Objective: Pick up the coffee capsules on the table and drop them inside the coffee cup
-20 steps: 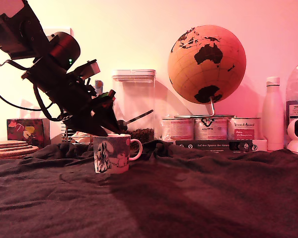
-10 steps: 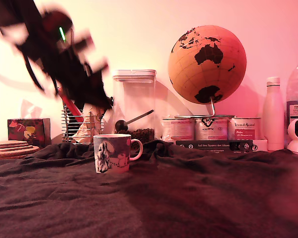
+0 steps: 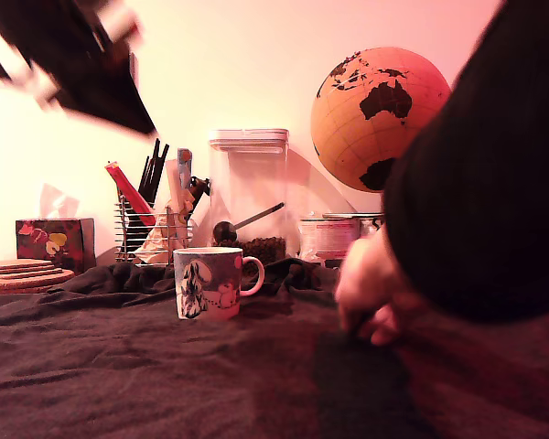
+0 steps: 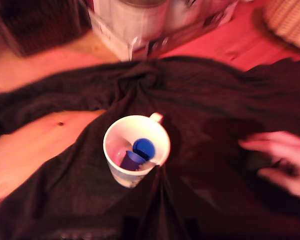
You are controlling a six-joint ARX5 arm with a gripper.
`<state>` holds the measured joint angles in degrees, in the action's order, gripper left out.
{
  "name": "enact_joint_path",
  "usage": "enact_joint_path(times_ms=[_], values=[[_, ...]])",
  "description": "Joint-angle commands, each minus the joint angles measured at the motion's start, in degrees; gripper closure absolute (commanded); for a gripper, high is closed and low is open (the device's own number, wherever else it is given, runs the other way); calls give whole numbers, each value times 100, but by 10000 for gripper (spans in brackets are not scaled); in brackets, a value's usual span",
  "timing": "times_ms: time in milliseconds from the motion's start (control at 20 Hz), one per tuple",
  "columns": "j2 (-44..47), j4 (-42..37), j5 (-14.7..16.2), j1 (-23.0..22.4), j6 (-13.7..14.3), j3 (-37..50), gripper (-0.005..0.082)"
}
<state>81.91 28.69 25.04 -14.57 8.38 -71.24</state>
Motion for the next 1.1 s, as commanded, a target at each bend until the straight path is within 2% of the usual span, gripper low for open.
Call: enact_joint_path(times_ms=[0,200,400,550,600,750,1050], values=[[-457,20,-33,81,61,459,788],[-1565,-7,-155,332,-205,1316,788],[-2234,-94,-149,494,-227,1770,788],[-2306,-142,-116,492,-168,1847,788],[-2260,-236,-107,492,-26,1847,788],[-2225,-507,-79,450,122,1847,788],[-2225,-702,-61,444,63,1843,788]])
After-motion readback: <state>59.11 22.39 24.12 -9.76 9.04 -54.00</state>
